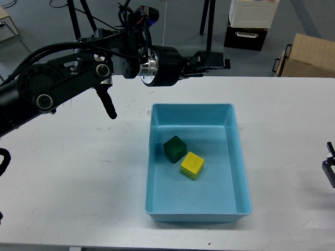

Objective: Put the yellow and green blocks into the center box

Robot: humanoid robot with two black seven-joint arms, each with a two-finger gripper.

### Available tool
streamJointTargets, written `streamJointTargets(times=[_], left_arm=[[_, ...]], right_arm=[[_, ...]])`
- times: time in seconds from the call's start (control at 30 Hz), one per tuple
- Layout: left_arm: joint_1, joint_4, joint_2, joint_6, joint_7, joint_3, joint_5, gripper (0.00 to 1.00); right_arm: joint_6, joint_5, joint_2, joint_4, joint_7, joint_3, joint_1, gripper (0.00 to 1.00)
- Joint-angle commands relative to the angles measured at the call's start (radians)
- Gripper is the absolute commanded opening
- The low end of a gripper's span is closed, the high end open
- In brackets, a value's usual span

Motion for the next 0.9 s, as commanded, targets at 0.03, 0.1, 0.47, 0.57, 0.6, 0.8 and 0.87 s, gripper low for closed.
streamJointTargets(times=[0.03,0.1,0.47,0.57,0.6,0.8,0.87], left_arm=[[0.245,-0.044,-0.016,0.0,0.009,-0.486,-0.144,0.91],[0.355,-0.088,-0.019,0.0,0.01,-0.608,-0.18,0.91],[1.119,-0.519,-0.223,0.0,0.001,-1.001,-0.413,0.92],[1.247,-0.527,-0.223,0.0,-0.003,-1.018,-0.594,0.92],[1.281,-0.527,-0.223,0.0,-0.003,-1.025,-0.648,0.92],[1.509,-0.529,-0.223,0.0,0.0,-1.033,-0.783,0.97],[1.535,-0.522,-0.223,0.0,0.0,-1.024,-0.806,0.98]], right_arm=[[0.0,0.0,0.001,0.0,-0.001,-0.006,0.013,1.0],[0.0,0.001,0.009,0.0,0.0,-0.007,0.013,1.0],[0.0,0.003,0.033,0.093,0.006,-0.027,-0.031,1.0],[0.0,0.009,0.041,0.096,0.019,-0.024,-0.048,1.0],[0.0,0.008,0.049,0.095,0.023,-0.024,-0.059,1.0],[0.0,0.009,0.092,0.145,0.025,-0.009,-0.157,1.0],[0.0,0.009,0.095,0.167,0.025,-0.007,-0.183,1.0]])
